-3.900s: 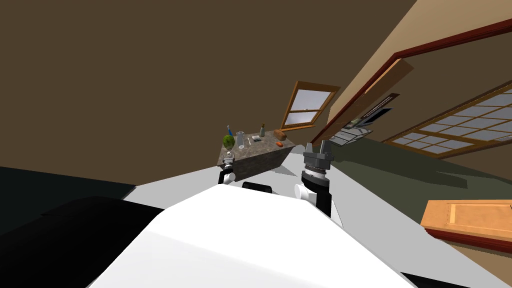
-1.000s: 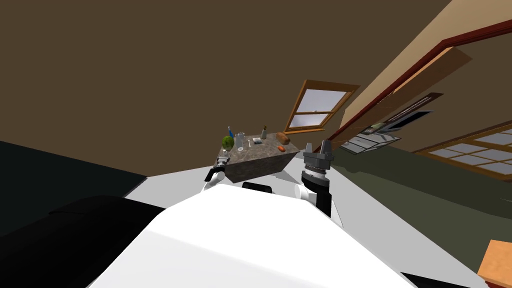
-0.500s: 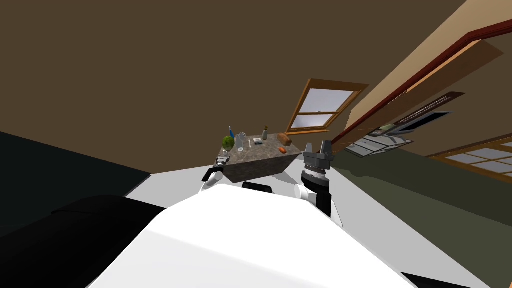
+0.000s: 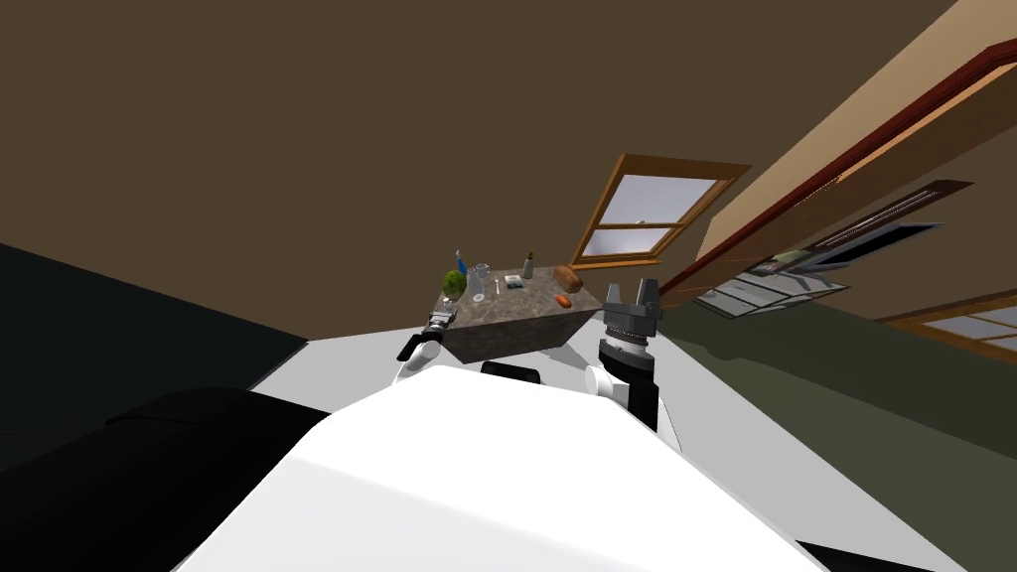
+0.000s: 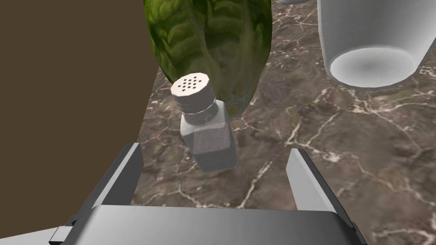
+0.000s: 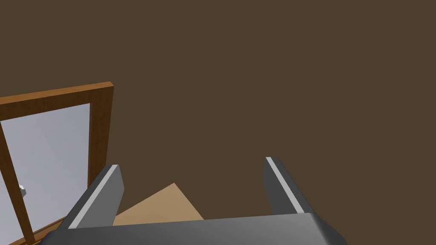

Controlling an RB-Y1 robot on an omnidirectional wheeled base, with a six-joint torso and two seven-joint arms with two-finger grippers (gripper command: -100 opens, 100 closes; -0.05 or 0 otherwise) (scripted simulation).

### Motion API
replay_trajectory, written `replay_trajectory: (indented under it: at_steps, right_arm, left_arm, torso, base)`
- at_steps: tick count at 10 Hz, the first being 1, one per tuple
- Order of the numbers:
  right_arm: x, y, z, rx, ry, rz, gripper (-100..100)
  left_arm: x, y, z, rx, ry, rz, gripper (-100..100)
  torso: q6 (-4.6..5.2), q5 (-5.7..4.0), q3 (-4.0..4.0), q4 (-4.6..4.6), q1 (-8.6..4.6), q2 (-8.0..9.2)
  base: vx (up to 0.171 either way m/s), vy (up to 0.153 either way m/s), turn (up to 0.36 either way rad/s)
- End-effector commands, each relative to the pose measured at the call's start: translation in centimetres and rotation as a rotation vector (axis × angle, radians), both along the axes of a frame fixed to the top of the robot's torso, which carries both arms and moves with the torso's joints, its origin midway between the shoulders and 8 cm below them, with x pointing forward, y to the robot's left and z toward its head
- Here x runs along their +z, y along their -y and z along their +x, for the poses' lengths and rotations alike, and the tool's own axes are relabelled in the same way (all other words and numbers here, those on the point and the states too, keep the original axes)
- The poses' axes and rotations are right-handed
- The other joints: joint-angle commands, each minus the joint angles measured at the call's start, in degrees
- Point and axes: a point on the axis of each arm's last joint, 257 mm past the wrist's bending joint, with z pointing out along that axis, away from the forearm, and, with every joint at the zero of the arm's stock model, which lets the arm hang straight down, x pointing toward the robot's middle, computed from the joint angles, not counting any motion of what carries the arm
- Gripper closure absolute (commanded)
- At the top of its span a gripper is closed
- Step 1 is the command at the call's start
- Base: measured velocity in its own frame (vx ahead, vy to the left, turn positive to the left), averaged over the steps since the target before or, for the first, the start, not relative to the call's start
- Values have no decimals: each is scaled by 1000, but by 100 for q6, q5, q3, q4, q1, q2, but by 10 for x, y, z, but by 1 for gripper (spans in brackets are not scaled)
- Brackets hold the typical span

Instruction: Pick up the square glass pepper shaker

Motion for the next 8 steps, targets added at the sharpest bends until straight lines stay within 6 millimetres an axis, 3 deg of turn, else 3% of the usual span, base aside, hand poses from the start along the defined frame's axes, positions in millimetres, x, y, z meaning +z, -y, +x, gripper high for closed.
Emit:
replay_trajectory:
  at_steps: [1, 4, 5, 6, 7, 8]
  right_arm:
    - [0, 0, 0, 0, 0, 0, 0]
    - [0, 0, 0, 0, 0, 0, 0]
    - [0, 0, 0, 0, 0, 0, 0]
    - [0, 0, 0, 0, 0, 0, 0]
    - [0, 0, 0, 0, 0, 0, 0]
    - [0, 0, 0, 0, 0, 0, 0]
  left_arm:
    - [-1, 4, -2, -5, -8, -30, -100]
    - [-4, 10, -3, -1, -8, -60, -100]
    - [-4, 11, -3, -2, -10, -63, 0]
    - [-4, 10, -3, -2, -9, -63, -100]
    - [-4, 10, -3, -2, -9, -63, 100]
    - [-4, 10, -3, -2, -9, -63, 100]
  torso:
    - [0, 0, 0, 0, 0, 0]
    - [0, 0, -2, -1, -1, -3]
    - [1, 0, 1, 0, 2, 2]
    - [1, 1, 4, 1, 5, 7]
    - [1, 1, 5, 2, 6, 8]
    - [1, 1, 5, 2, 6, 9]
  base:
    - [32, -12, 81]
    - [28, -11, 51]
    - [0, 0, 0]
    - [0, 0, 0]
    - [0, 0, 0]
    - [0, 0, 0]
